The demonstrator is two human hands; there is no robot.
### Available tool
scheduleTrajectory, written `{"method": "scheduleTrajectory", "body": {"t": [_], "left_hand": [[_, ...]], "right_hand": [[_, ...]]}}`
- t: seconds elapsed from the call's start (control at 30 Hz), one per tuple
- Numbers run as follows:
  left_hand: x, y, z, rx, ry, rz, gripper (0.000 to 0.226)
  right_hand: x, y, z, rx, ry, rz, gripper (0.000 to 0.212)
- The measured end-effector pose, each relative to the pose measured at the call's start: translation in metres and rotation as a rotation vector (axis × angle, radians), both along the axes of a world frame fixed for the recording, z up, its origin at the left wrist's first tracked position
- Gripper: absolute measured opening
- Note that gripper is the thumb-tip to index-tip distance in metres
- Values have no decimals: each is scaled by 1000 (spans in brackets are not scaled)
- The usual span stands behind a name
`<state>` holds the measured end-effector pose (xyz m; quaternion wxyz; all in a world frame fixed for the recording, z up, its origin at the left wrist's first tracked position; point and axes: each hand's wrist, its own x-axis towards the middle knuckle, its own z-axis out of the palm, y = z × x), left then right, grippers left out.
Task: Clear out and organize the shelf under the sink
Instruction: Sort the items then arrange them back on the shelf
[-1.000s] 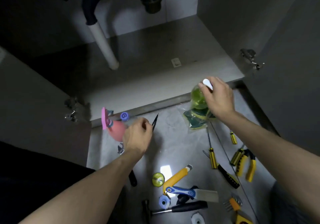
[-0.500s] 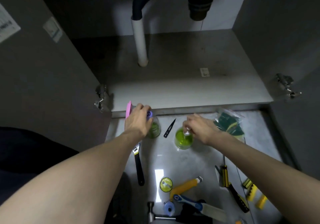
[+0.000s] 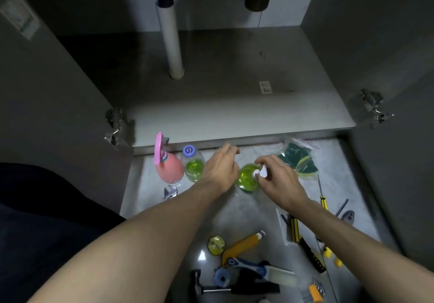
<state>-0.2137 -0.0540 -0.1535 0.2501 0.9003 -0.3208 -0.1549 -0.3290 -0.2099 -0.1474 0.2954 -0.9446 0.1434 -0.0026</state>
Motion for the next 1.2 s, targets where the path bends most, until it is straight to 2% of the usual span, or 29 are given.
{"method": "scheduleTrajectory", "body": {"t": [0.13,0.23,0.33,0.5,0.67,0.73,0.83,0.9,1.0,1.1,1.2], "left_hand": [[-1,-2,-36,340,132,96,38],[-4,-2,-64,471,128,96,48],[-4,-3,-84,471,87,66,47],[-14,11,-92,474,172,-28,30],[-59,40,-96,499,206,-174,33],[-74,46,-97,495,212,-192,33],[-84,49,-91,512,236,-191,37],[-86,52,-82,464,257,-87,31],[-78,68,-55,385,218,159,14],[-54,88,-16,387,154,313,16],[-23,91,22,307,149,601,30]], "right_hand": [[-19,-6,-3,-3,28,-42,48],[-38,-9,-6,-9,59,-62,46],[-54,-8,-9,59,59,-65,27],[-57,-5,-15,127,66,-192,21],[-28,-4,5,312,-66,-380,9],[-6,-3,11,418,-82,-447,10],[30,5,9,453,-77,-452,15],[51,14,4,473,-42,-426,17],[77,28,-4,388,-3,-350,14],[99,43,-12,436,-18,-371,14],[114,54,-18,518,-18,-407,27]]}}
